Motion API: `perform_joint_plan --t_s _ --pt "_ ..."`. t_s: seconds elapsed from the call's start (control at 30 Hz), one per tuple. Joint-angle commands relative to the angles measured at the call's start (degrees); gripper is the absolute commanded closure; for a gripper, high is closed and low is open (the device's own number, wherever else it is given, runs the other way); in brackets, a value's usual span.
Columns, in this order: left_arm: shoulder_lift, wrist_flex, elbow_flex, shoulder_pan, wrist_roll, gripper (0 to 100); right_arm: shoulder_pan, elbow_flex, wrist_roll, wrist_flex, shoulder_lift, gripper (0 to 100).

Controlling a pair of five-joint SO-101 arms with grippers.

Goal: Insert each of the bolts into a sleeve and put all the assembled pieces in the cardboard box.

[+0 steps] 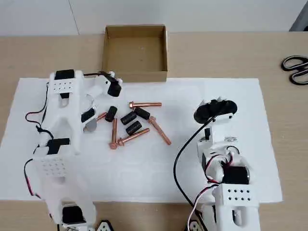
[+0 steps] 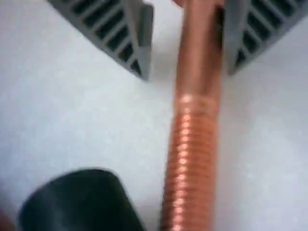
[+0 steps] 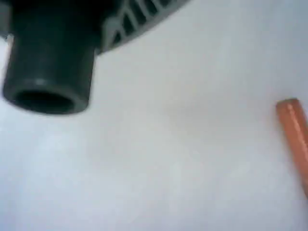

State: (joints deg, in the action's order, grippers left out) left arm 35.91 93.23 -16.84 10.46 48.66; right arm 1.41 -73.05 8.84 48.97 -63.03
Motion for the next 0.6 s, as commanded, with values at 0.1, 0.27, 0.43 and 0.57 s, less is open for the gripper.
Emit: perform_joint_plan --t_s 0.1,0.27,0.43,0.57 --pt "0.4 -0.4 -6.5 2.8 0.1 99 -0.6 0.3 0.5 -0.5 -1.2 99.1" --pt "0.3 1.4 -14.3 3.3 -2.9 99 -0.6 0.3 0.5 -0.5 -1.1 99.1" --pt "0.1 7.3 -23.5 1.7 -3.2 99 -0.6 0.3 0.5 -0.5 -1.1 99.1" --pt "-5.4 7.5 -21.6 1.0 -0.9 100 -0.6 0.3 0.5 -0.5 -1.1 99.1"
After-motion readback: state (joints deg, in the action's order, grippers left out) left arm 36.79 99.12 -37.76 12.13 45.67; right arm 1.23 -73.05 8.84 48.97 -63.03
